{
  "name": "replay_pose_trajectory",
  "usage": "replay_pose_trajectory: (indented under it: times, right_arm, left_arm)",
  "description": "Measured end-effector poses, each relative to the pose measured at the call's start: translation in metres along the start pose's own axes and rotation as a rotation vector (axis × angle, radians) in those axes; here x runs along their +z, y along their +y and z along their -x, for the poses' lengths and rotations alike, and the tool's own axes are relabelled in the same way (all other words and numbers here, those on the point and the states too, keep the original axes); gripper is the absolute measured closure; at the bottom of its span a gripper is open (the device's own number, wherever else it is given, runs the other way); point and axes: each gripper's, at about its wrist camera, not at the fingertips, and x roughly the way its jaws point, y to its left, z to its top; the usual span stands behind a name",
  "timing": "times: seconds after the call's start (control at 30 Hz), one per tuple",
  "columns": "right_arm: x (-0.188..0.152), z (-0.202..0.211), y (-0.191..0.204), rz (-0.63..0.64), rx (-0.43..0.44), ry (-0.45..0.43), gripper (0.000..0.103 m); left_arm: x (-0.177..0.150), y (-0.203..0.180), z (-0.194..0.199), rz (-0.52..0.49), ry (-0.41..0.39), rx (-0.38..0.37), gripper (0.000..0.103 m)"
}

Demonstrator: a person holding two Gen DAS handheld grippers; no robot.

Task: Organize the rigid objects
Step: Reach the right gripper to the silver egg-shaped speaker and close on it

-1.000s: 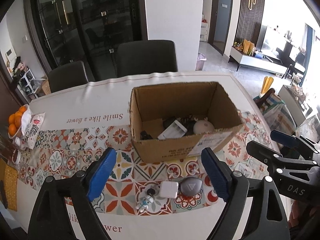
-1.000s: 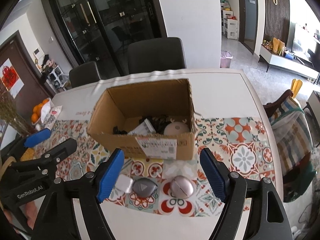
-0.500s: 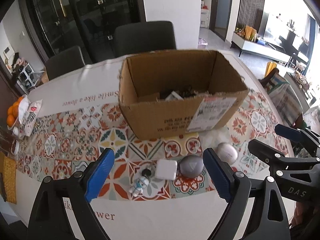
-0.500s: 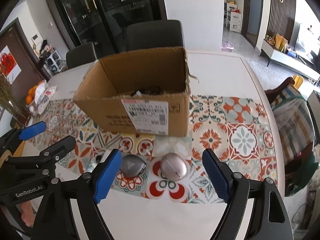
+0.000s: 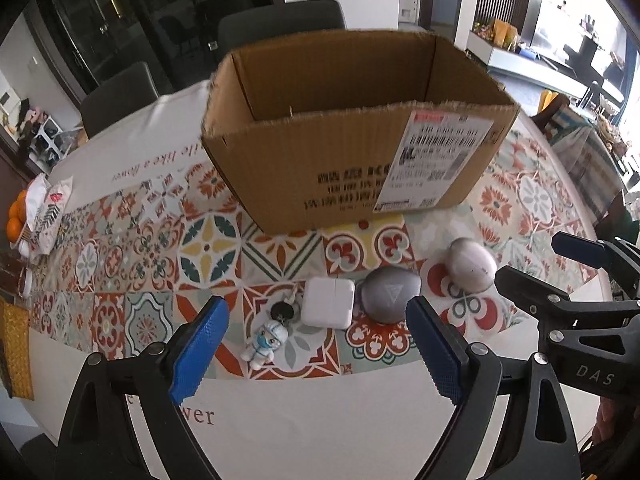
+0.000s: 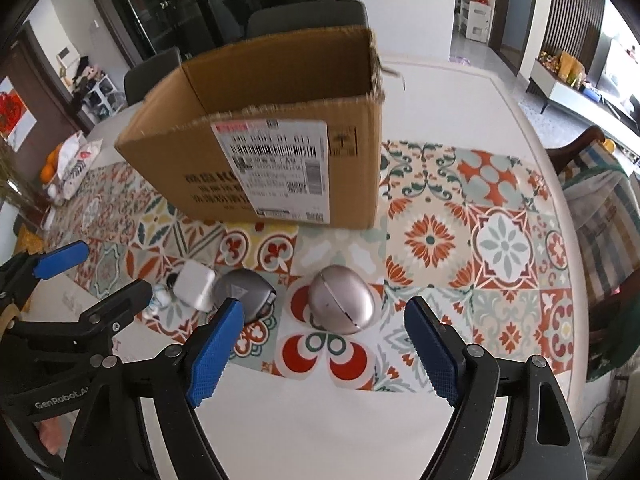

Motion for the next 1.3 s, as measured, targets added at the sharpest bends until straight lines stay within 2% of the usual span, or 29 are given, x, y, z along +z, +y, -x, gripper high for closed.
replay_pose_trajectory:
  times: [0.27,0.93,1.07,1.27,1.3]
  right_arm:
    - [-0.005,-0.027,-0.004,0.011,0.002,0.055,0.021]
    - [-0.004,-0.09,-0.013,0.019,-0.037,0.14,0.022]
    - [-0.002,-0.099,-0.011,0.025,-0.041,0.151,0.028]
    - [0.0,-0.106,-0.003,0.057,-0.062,0.136,0.047]
    - [0.0,-0.106,-0.001,0.061,-0.065,0.135,0.047]
  left_arm:
    - [-0.006,-0.006,-0.028,-0.004,0.064,0.011,0.012]
    - [0.001,-0.019,-0.068,-0.033,0.131,0.045,0.012]
    - [0.002,-0.018,-0.071,-0.029,0.134,0.046,0.012]
    - [0.001,-0.014,-0.074,-0.022,0.136,0.036,0.012]
    - [0.001,-0.015,-0.073,-0.021,0.136,0.035,0.012]
